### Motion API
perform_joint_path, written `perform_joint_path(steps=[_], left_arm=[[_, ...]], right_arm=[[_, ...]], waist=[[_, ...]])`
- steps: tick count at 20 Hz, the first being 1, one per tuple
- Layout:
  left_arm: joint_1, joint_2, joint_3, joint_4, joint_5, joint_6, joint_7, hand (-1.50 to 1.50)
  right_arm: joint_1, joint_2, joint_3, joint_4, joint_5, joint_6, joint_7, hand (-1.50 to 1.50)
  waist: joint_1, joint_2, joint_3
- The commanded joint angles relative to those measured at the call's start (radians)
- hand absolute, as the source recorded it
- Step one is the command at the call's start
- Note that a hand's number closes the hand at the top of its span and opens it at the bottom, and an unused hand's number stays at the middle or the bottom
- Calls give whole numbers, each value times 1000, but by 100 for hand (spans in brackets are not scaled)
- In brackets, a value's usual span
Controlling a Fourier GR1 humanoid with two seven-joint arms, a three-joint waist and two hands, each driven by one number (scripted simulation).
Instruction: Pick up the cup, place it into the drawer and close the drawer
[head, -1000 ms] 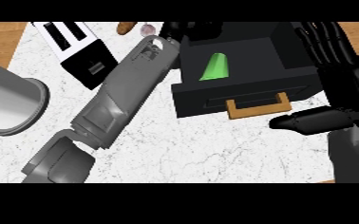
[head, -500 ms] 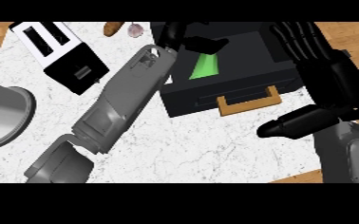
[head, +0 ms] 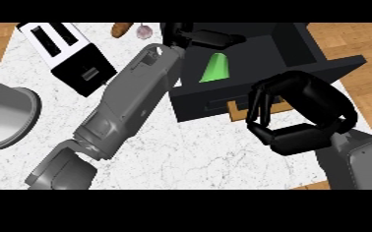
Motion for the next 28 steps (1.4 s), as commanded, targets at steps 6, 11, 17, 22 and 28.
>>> perform_joint_path(steps=[6, 11, 17, 22, 28], left_arm=[[4, 0, 24, 47, 62, 37, -85, -150], [29, 0, 38, 14, 111, 34, -115, -150], [133, 5, 35, -43, 107, -53, -149, -150], [191, 51, 45, -100, 107, -68, -151, -150], [275, 111, 39, -205, 126, -150, -100, -150]], right_arm=[[94, -167, 103, -84, 282, 77, 46, -150], [111, -108, 178, 24, 539, -59, -11, -150], [83, -64, 276, 403, 742, -166, -205, -150], [-87, -33, 259, 736, 820, -218, -299, 150], [-232, -45, 139, 1003, 810, -324, -471, 150]], waist=[[90, -24, 1], [152, -29, 1], [217, -31, 2], [243, -29, 2], [295, -25, 5]])
